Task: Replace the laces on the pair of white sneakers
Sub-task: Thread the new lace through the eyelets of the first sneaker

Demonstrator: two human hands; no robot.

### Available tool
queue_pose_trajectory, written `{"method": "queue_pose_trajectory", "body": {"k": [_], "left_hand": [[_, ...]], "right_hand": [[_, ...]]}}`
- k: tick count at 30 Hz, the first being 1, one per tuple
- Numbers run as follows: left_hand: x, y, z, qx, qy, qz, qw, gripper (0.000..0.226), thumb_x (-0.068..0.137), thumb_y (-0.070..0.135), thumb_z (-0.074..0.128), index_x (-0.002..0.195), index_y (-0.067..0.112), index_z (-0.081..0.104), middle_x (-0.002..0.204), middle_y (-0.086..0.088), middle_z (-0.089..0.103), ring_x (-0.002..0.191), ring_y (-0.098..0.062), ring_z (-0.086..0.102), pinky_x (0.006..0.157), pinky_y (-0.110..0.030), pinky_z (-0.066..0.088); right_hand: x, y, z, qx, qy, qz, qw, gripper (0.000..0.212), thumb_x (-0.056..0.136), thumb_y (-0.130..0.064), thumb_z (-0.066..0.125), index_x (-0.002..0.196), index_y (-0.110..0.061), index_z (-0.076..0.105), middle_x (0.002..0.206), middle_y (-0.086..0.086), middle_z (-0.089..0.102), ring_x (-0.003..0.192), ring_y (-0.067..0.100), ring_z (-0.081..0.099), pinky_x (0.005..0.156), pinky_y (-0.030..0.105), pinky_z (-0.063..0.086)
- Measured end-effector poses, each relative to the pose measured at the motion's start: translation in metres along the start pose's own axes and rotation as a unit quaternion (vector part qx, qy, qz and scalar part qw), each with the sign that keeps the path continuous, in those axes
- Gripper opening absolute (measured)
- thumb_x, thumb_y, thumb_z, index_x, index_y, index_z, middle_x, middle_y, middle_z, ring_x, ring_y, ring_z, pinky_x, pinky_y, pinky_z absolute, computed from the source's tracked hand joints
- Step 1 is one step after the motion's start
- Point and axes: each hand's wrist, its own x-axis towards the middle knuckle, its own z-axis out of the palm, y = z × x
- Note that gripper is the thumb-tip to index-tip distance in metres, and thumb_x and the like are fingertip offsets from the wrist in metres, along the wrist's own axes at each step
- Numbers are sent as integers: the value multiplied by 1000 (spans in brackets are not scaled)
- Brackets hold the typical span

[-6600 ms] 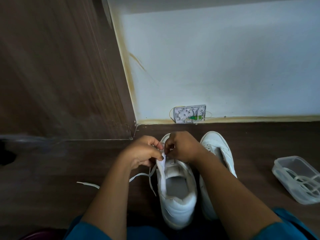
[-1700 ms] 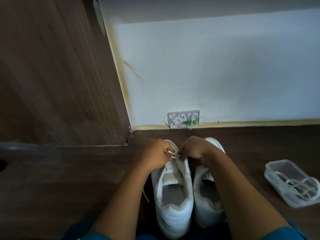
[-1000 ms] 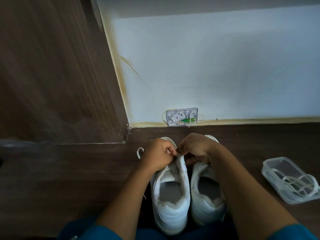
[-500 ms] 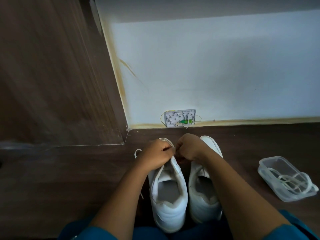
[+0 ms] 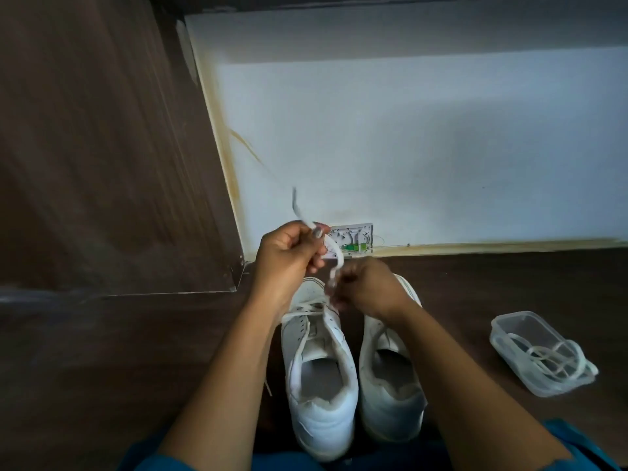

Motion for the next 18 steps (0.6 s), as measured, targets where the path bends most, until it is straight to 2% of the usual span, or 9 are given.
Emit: {"method": "queue_pose_trajectory", "body": {"k": [3, 5, 7, 9, 11, 12, 14, 16, 18], "left_hand": [[-5, -25, -11, 224, -113, -124, 960, 27, 83, 2, 63, 102, 20, 62, 77, 5, 56, 66, -9, 52, 61, -23, 43], [-8, -39, -11, 288, -167, -127, 934, 15, 82, 7, 67, 93, 17, 67, 76, 5, 61, 63, -7, 54, 65, -26, 45], [-6, -38, -7, 241, -134, -103, 956, 14, 84, 0, 63, 75, 9, 68, 61, 0, 63, 48, -7, 52, 53, -24, 43], [-4, -29, -1, 91, -60, -100, 989, 21, 87, -6, 56, 71, 4, 63, 52, 2, 62, 42, -7, 52, 44, -20, 45], [-1, -20, 0, -4, -26, -81, 996, 23, 90, -5, 51, 71, 3, 62, 55, 1, 63, 47, -9, 56, 47, -19, 47], [-2, -18, 0, -13, -28, -78, 996, 25, 91, -3, 50, 71, 3, 63, 57, 0, 63, 49, -10, 56, 48, -20, 48], [-3, -21, -3, 17, -42, -90, 995, 26, 93, 0, 50, 71, 5, 64, 63, -4, 63, 52, -12, 55, 48, -19, 47], [-2, -27, -10, 144, -51, -111, 982, 19, 94, 7, 52, 80, 9, 65, 75, -4, 64, 58, -10, 56, 53, -20, 47], [1, -35, -22, 333, -85, -124, 931, 10, 92, 12, 56, 95, 11, 66, 88, 0, 62, 75, -12, 58, 68, -25, 48]], "right_hand": [[1, -20, -10, 227, 167, -65, 957, 21, 81, 14, 55, 69, -1, 65, 59, 3, 65, 55, 11, 62, 56, 27, 54], [1, -26, -18, 310, 162, -83, 933, 26, 84, 14, 50, 69, -4, 62, 58, 2, 64, 57, 15, 62, 58, 29, 54], [-3, -22, -19, 158, 106, -76, 979, 25, 80, 11, 55, 72, -10, 65, 64, 4, 66, 60, 18, 62, 66, 36, 54], [-6, -10, -16, -38, 2, -38, 999, 28, 75, 6, 63, 73, -22, 65, 70, -4, 66, 65, 11, 61, 68, 31, 52], [-8, -5, -8, -84, -99, -25, 991, 20, 76, 0, 68, 72, -20, 67, 67, -7, 65, 60, 4, 60, 64, 24, 51], [-7, -4, -3, -67, -109, -27, 991, 14, 79, -1, 68, 73, -13, 68, 66, -2, 66, 57, 5, 60, 62, 23, 52], [-3, -1, 2, -35, -67, -13, 997, 20, 86, 1, 62, 68, -8, 67, 62, 2, 63, 49, 5, 60, 56, 21, 55], [-1, 0, 3, -6, -32, 19, 999, 30, 90, 1, 57, 62, -9, 64, 58, 0, 62, 46, 6, 61, 53, 21, 56], [-2, -6, 1, 45, -18, 34, 998, 30, 92, -6, 57, 63, -6, 65, 58, 2, 63, 46, 10, 61, 52, 23, 56]]}}
